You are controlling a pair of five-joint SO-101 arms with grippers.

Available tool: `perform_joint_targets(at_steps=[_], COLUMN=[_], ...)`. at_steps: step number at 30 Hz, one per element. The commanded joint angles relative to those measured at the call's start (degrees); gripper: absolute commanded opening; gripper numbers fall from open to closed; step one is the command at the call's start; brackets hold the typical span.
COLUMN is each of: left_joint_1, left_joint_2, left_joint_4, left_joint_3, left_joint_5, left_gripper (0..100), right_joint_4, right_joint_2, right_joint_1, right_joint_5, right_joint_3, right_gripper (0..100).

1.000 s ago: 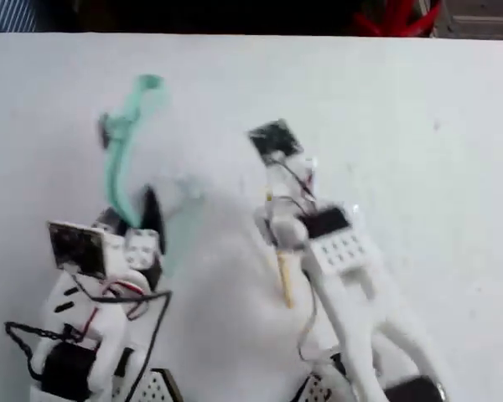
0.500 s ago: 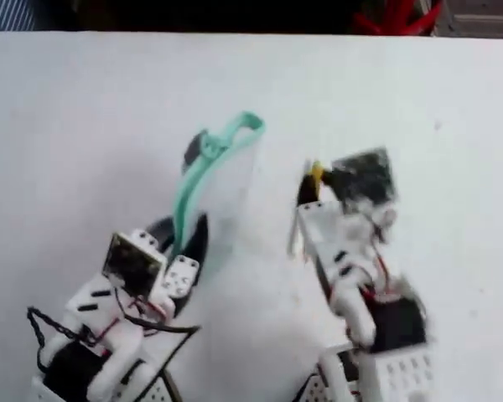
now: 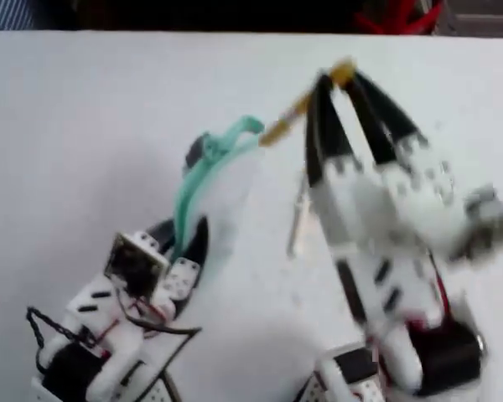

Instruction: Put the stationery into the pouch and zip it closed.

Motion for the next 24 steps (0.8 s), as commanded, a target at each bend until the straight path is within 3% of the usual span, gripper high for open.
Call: perform_joint_targets(at_steps=[1,6,14,24], left_joint_1=[0.7,0.7,0.7,0.7], left_joint_2=[-0.6,-0.6,-0.6,-0.6], left_joint_4=[0.0,0.0,0.0,0.9], left_joint_3=[-0.2,-0.2,0.0,0.0], left_joint_5=[-1.7,-1.8,-1.8,-1.8], left_gripper=[2,2,2,2], right_joint_4=[-1.6,3.7,14.9,15.6], right_joint_2=[8.2,17.1,18.9,22.8], right_joint_1=[0.1,-0.2,-0.3,-0.4], right_joint_5=[-1.6,-1.8,-4.0,-4.1], right_joint_3=[-8.4,-15.3,-22.4,-17.4], right_gripper=[1.8,1.8,1.8,1.8])
